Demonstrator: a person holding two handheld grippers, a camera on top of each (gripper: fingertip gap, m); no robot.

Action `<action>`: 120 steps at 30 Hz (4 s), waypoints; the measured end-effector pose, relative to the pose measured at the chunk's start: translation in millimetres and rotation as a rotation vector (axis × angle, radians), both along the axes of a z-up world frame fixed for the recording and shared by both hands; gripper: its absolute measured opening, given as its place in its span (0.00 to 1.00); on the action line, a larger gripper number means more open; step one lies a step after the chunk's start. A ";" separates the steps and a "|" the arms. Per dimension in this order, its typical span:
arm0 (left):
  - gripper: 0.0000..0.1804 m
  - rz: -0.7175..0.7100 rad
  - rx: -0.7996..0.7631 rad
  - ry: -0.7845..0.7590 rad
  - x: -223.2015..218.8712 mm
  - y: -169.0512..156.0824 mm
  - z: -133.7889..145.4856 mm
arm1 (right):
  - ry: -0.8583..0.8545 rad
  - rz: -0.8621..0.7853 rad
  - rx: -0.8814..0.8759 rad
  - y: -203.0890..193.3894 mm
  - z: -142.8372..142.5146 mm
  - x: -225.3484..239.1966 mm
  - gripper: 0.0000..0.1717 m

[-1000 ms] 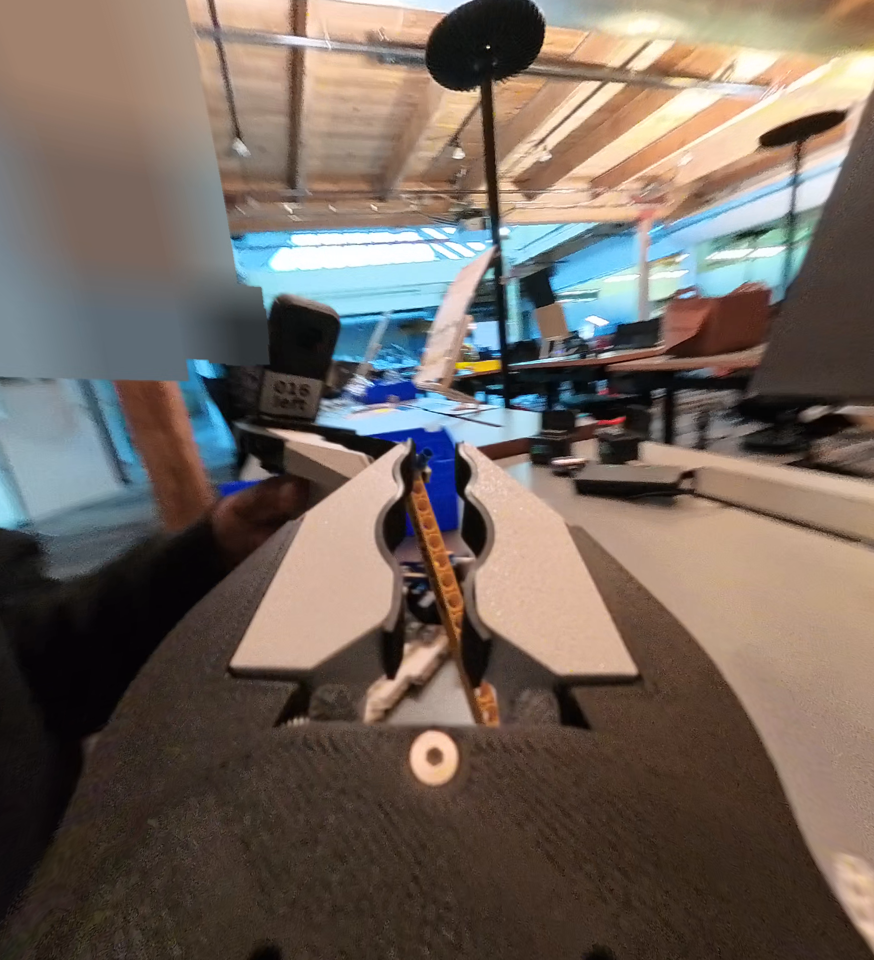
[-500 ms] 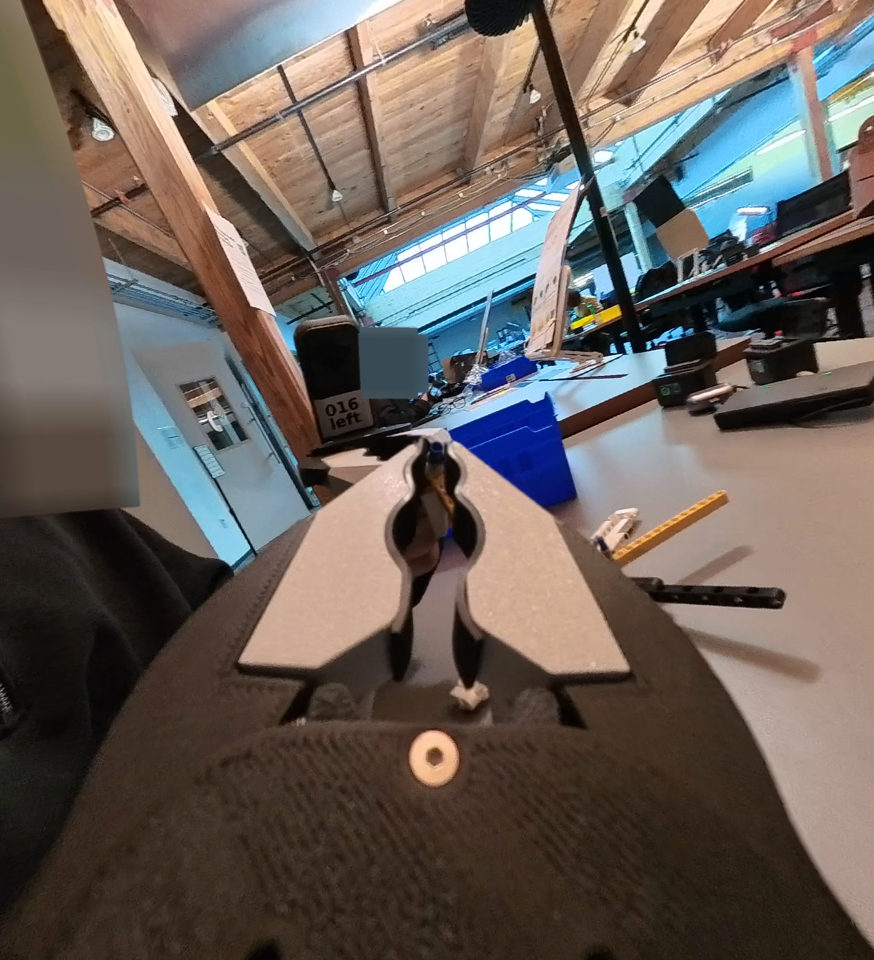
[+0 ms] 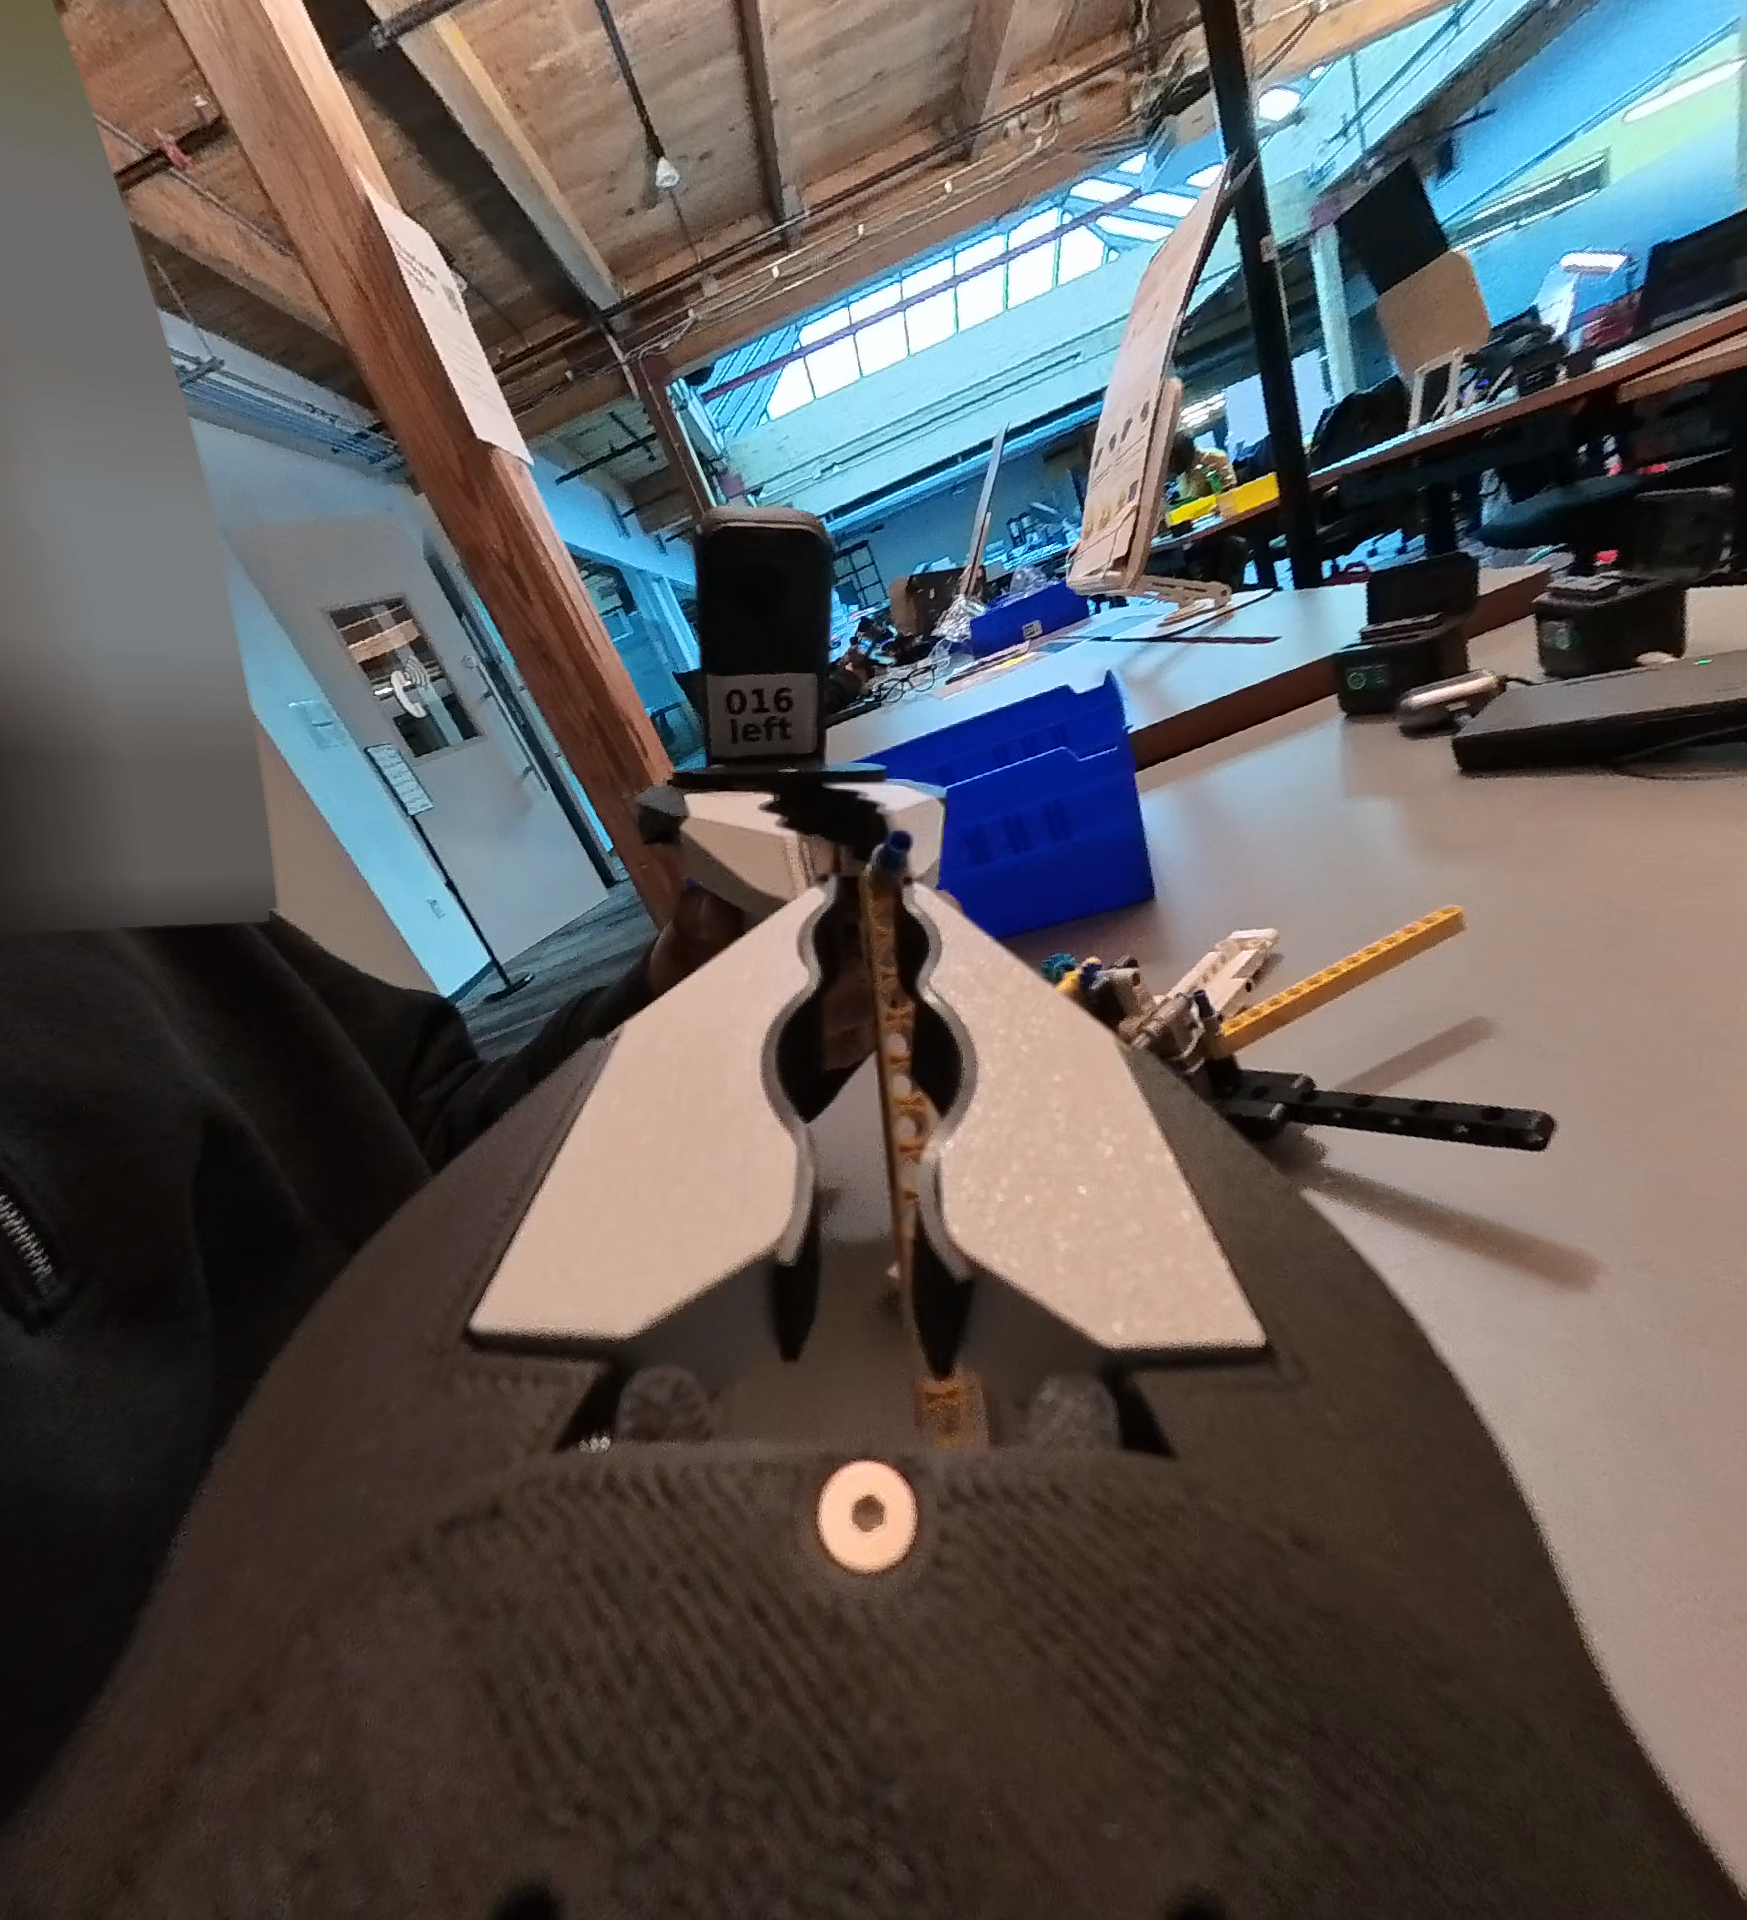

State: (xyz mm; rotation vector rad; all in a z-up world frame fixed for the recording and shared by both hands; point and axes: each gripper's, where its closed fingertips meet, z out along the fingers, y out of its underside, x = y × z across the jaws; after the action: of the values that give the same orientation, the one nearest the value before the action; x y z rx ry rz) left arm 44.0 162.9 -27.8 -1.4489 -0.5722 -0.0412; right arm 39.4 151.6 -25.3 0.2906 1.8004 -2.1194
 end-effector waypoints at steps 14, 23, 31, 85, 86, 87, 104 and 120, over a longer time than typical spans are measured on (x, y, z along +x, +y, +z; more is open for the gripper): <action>0.13 -0.029 0.175 -0.131 -5.8 -6.5 8.4 | 0.013 0.077 0.100 -2.5 -14.4 10.8 0.03; 0.08 0.276 -0.205 0.373 -10.5 -3.5 4.5 | -0.043 0.040 0.077 1.8 -10.6 0.8 0.03; 0.04 0.202 -0.073 0.301 -1.8 -2.4 18.9 | -0.076 0.090 0.003 6.6 0.3 5.4 0.03; 0.20 0.060 -0.578 -0.180 -77.6 147.1 -120.7 | 0.164 -0.757 -0.090 173.0 17.2 -65.8 0.03; 0.27 0.064 -0.518 -0.159 -77.7 148.1 -110.5 | 0.146 -0.740 -0.088 171.9 15.1 -66.3 0.03; 0.30 0.065 -0.448 -0.126 -76.3 147.8 -97.6 | 0.131 -0.725 -0.090 170.8 13.8 -66.4 0.03; 0.08 -0.287 0.407 -0.254 -29.8 110.8 19.8 | 0.069 -0.350 -0.052 99.1 -1.0 -31.1 0.03; 0.07 -0.311 0.317 -0.212 -13.7 126.0 2.7 | 0.052 -0.329 -0.228 112.7 20.7 -24.4 0.03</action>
State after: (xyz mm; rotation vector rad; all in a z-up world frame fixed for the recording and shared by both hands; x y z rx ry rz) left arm 30.3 288.9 -25.1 -1.2171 -0.4815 -0.5145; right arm 14.9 264.3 -4.7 0.5048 1.6056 -2.5536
